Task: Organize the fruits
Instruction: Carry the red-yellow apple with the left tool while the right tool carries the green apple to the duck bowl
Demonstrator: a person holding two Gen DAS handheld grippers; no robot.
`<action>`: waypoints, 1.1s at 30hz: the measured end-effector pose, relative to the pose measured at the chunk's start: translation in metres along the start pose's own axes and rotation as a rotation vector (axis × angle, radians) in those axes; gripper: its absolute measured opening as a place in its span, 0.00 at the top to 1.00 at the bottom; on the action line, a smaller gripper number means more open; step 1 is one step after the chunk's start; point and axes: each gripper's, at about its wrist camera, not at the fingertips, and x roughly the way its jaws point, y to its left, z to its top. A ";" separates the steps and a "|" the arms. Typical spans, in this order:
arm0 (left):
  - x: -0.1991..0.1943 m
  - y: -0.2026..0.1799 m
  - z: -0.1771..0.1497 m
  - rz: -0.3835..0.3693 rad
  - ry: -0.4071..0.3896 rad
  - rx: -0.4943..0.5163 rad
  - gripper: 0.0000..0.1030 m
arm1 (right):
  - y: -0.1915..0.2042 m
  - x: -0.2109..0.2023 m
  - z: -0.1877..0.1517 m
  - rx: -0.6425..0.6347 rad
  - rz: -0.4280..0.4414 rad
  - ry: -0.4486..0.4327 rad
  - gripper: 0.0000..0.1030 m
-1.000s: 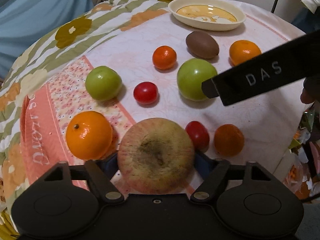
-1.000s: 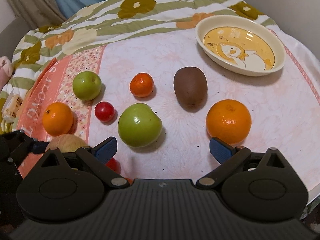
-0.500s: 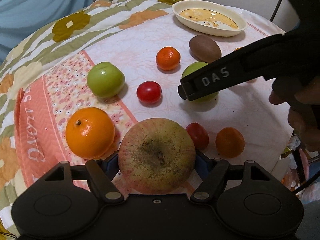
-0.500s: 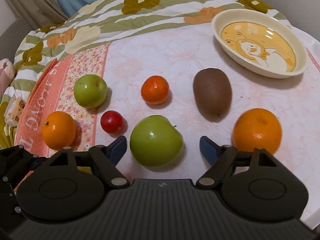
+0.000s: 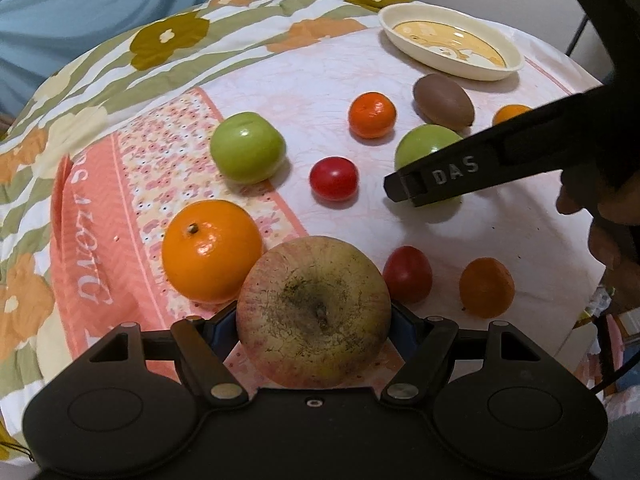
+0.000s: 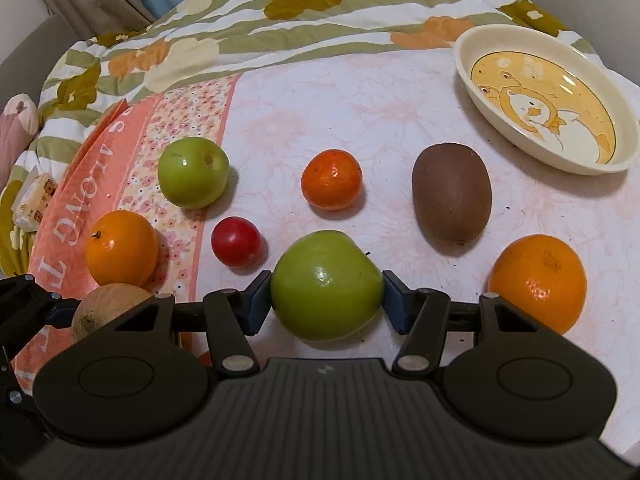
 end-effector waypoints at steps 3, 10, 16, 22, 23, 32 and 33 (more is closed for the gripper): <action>-0.004 0.003 -0.001 0.008 -0.009 -0.025 0.25 | 0.000 -0.006 0.000 -0.013 0.005 -0.015 0.30; -0.029 0.004 0.004 0.043 -0.043 -0.071 0.25 | -0.006 -0.035 0.009 -0.011 0.021 -0.060 0.30; -0.061 -0.014 0.022 0.124 -0.098 -0.113 0.25 | -0.038 -0.071 0.026 -0.007 0.061 -0.125 0.30; -0.083 -0.045 0.055 0.164 -0.133 -0.221 0.25 | -0.090 -0.102 0.047 -0.048 0.098 -0.161 0.30; -0.085 -0.052 0.061 0.168 -0.140 -0.234 0.24 | -0.102 -0.106 0.051 -0.061 0.099 -0.165 0.30; -0.069 -0.106 0.137 0.142 -0.205 -0.278 0.25 | -0.199 -0.118 0.091 -0.113 0.056 -0.196 0.30; -0.065 -0.111 0.146 0.131 -0.212 -0.279 0.25 | -0.209 -0.116 0.097 -0.111 0.053 -0.195 0.30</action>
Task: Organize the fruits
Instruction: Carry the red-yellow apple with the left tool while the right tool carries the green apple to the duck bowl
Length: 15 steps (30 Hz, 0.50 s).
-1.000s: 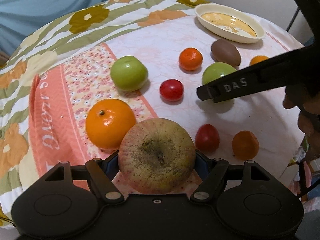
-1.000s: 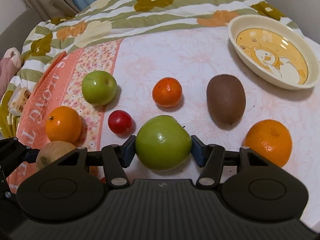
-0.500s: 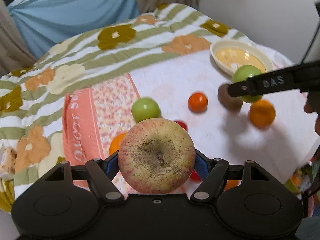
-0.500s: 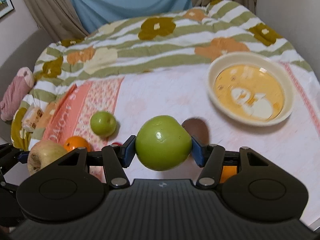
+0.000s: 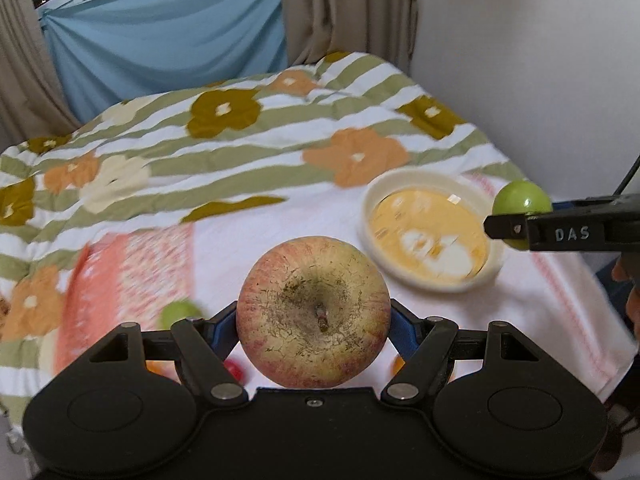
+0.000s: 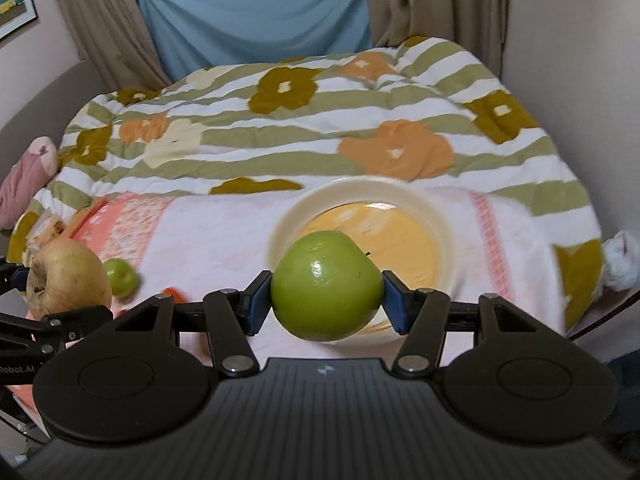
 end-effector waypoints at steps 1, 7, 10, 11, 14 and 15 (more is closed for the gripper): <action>0.006 -0.007 0.007 -0.010 -0.004 0.000 0.25 | -0.011 0.002 0.005 0.002 -0.002 0.001 0.30; 0.060 -0.048 0.048 -0.052 -0.019 0.015 0.25 | -0.061 0.022 0.035 -0.037 -0.007 -0.014 0.30; 0.092 -0.061 0.066 -0.070 -0.017 0.026 0.25 | -0.077 0.039 0.047 -0.053 -0.004 -0.018 0.30; 0.104 -0.066 0.072 -0.075 -0.013 0.029 0.25 | -0.082 0.046 0.050 -0.055 -0.001 -0.017 0.30; 0.136 -0.075 0.085 -0.070 0.003 0.051 0.25 | -0.093 0.064 0.055 -0.047 0.005 -0.008 0.30; 0.148 -0.079 0.089 -0.065 0.009 0.068 0.25 | -0.096 0.071 0.056 -0.044 0.006 -0.006 0.30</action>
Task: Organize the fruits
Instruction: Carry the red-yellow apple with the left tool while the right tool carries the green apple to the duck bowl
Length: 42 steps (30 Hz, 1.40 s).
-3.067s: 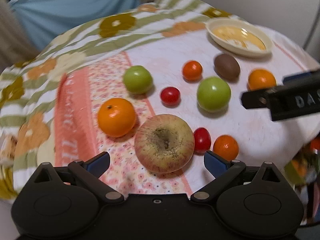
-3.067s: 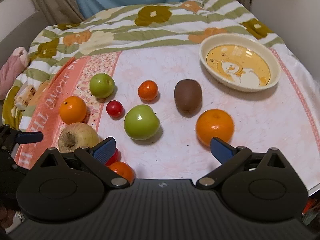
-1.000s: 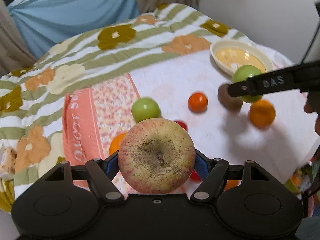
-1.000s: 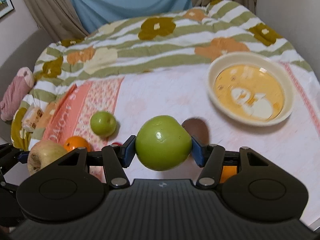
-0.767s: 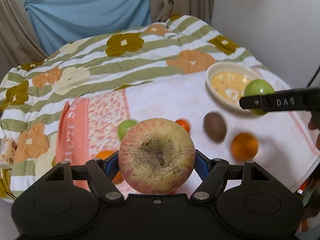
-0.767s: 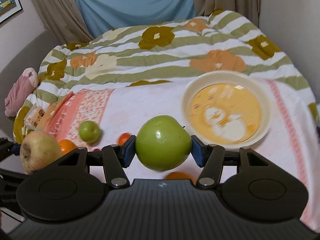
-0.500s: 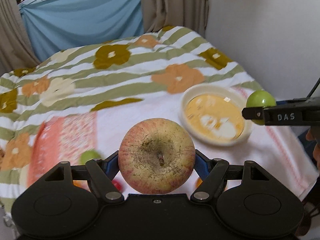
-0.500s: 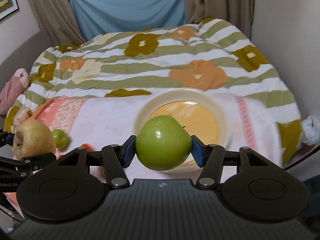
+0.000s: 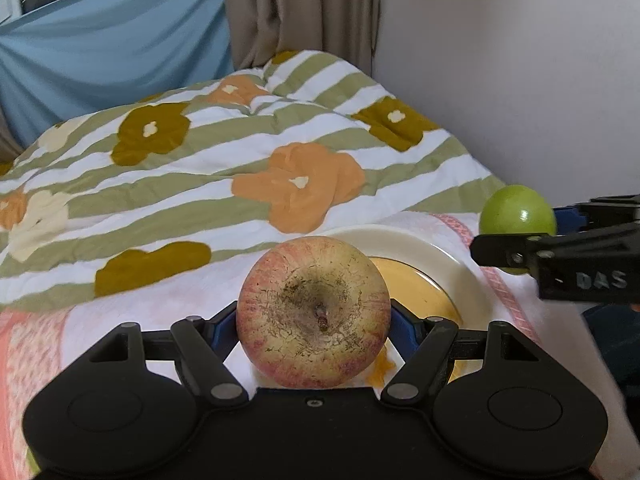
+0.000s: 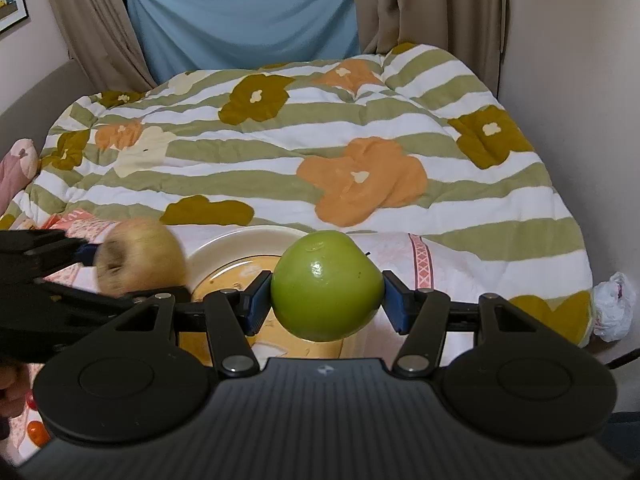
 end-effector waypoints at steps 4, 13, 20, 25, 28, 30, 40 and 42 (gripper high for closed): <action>0.038 -0.004 0.005 0.004 0.034 0.026 0.25 | -0.010 0.020 -0.002 0.014 0.011 0.012 0.30; 0.071 -0.015 0.008 0.011 0.065 0.064 0.24 | -0.016 0.037 -0.005 0.033 0.007 0.032 0.30; 0.047 -0.021 0.014 0.049 -0.005 0.123 0.05 | -0.013 0.036 -0.001 0.025 0.020 0.026 0.30; 0.031 -0.013 0.001 0.050 0.010 0.072 0.05 | -0.008 0.040 -0.001 -0.015 0.035 0.029 0.30; 0.022 -0.009 -0.014 0.065 0.021 0.025 0.05 | 0.001 0.045 -0.005 -0.106 0.017 0.014 0.30; 0.017 -0.008 -0.021 0.075 0.026 0.014 0.05 | 0.005 0.050 -0.006 -0.137 0.039 0.012 0.30; 0.013 -0.009 -0.042 0.100 0.065 0.017 0.04 | 0.030 0.077 -0.025 -0.347 0.087 0.002 0.30; 0.014 -0.009 -0.043 0.105 0.065 0.017 0.05 | 0.033 0.080 -0.027 -0.363 0.089 -0.001 0.30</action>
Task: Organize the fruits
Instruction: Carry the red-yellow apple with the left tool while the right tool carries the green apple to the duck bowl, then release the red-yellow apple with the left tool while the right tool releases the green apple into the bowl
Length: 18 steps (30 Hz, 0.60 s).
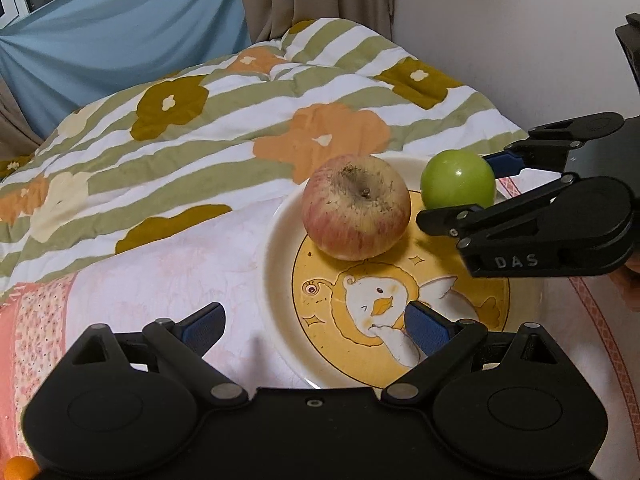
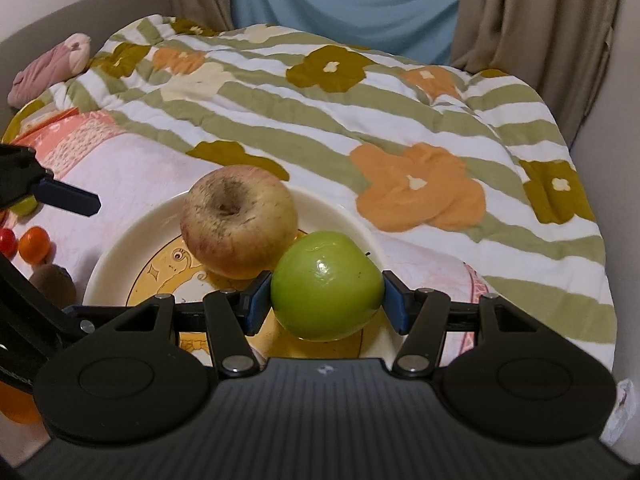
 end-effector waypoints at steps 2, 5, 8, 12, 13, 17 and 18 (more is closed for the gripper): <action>0.000 0.000 -0.001 0.001 -0.001 0.001 0.04 | 0.002 0.003 -0.001 -0.016 -0.002 -0.004 0.30; 0.000 -0.001 0.000 0.006 -0.001 0.009 0.04 | 0.007 0.001 -0.001 -0.055 -0.037 -0.028 0.17; -0.003 -0.001 -0.002 0.010 -0.003 0.013 0.04 | 0.008 -0.005 -0.001 -0.059 -0.084 -0.047 0.00; -0.011 -0.002 -0.003 0.015 -0.014 0.012 0.04 | 0.001 -0.016 -0.001 0.002 -0.064 -0.050 0.00; -0.014 -0.002 -0.003 0.019 -0.017 0.012 0.04 | 0.001 -0.019 0.000 0.005 -0.064 -0.052 0.00; -0.028 0.001 -0.006 0.038 -0.028 -0.002 0.04 | 0.005 -0.035 0.003 0.010 -0.064 -0.074 0.00; -0.034 0.002 -0.006 0.045 -0.032 -0.011 0.04 | 0.006 -0.040 0.004 0.018 -0.059 -0.082 0.00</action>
